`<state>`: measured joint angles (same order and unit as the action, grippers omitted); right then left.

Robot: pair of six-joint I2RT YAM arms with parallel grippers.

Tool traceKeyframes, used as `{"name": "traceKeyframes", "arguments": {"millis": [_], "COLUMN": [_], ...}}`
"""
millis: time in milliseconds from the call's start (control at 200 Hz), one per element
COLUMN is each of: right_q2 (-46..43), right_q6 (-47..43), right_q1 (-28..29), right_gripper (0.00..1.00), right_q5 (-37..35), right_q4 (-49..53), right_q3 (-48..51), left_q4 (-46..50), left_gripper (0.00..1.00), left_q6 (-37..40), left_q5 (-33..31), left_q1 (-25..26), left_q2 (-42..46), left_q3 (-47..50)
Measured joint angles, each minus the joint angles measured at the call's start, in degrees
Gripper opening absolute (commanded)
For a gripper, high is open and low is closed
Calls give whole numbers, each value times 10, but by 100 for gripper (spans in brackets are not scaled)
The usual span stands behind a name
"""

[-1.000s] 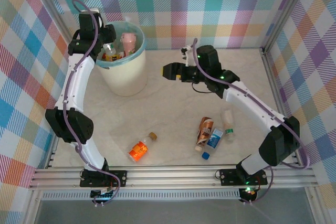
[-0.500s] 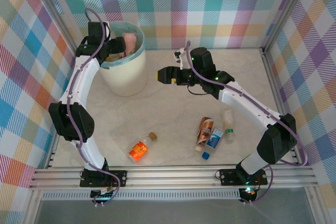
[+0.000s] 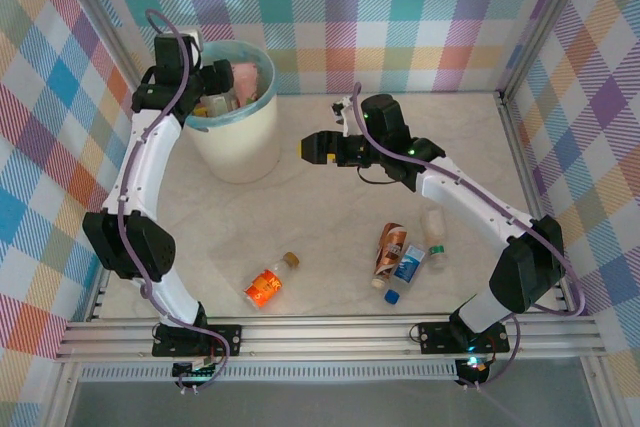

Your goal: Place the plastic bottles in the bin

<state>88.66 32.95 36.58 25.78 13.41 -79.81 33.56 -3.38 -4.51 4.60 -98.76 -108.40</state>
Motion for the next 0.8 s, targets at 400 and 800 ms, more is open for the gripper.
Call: {"name": "traceKeyframes", "arguments": {"millis": [400, 800], "right_q2": [-26, -167], "right_q6": [-63, -82], "right_q1": [-9, -148], "right_gripper": [86, 100], "right_q5": [-122, -294], "right_q4": [154, 320], "right_q3": [-13, 175], "left_q4": [37, -28], "left_gripper": [73, 75], "left_q6": [-6, 17], "left_q5": [22, 16], "left_q1": [54, 306], "left_q2": [85, 155], "left_q3": [2, 183]}}
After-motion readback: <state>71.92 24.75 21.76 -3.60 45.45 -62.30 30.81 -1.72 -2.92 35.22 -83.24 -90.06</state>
